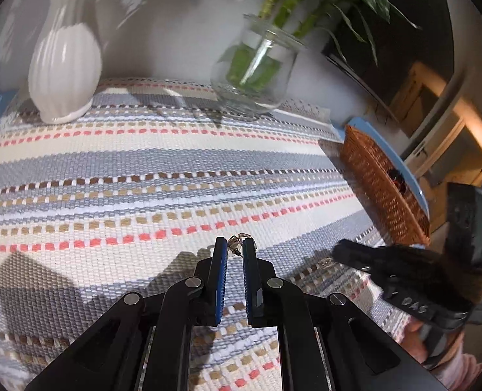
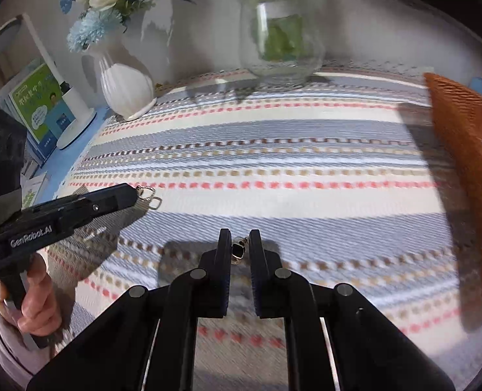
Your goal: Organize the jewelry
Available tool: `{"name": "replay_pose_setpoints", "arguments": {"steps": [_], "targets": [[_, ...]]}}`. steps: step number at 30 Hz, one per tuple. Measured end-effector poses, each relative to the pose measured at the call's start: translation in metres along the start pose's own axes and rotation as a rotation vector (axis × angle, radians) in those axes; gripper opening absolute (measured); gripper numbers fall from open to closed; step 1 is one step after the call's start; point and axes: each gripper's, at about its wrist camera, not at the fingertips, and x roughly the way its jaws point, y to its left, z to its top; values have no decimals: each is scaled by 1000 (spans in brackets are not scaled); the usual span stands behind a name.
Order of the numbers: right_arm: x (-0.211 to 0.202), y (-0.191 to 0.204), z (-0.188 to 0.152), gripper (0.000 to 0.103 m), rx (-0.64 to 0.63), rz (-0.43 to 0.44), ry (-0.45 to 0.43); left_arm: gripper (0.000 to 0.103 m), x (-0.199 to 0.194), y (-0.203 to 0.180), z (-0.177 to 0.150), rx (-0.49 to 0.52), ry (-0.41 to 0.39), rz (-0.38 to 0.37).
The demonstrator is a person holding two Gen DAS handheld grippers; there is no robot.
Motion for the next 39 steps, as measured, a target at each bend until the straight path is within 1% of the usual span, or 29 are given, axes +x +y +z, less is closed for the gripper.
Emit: {"name": "replay_pose_setpoints", "arguments": {"steps": [6, 14, 17, 19, 24, 26, 29, 35, 39], "targets": [[-47, -20, -12, 12, 14, -49, -48, 9, -11, -33, 3, 77, -8, 9], [-107, -50, -12, 12, 56, -77, -135, 9, -23, -103, 20, 201, -31, 0], [-131, -72, -7, 12, 86, -92, -170, 9, -21, -132, 30, 244, -39, -19], [-148, -94, -3, 12, 124, -94, -198, 9, -15, -152, 38, 271, -41, -32], [-182, -154, 8, 12, 207, -129, -256, 9, 12, -201, 60, 305, -36, -67], [-192, -180, 13, 12, 239, -146, -265, 9, 29, -216, 68, 303, -24, -95], [-197, -214, 20, 12, 281, -147, -266, 9, 55, -241, 80, 318, -4, -126], [-178, -272, 34, 12, 367, -152, -221, 9, 108, -283, 93, 360, 61, -162], [-165, -294, 30, 12, 405, -157, -201, 9, 131, -305, 89, 401, 98, -188]]}}
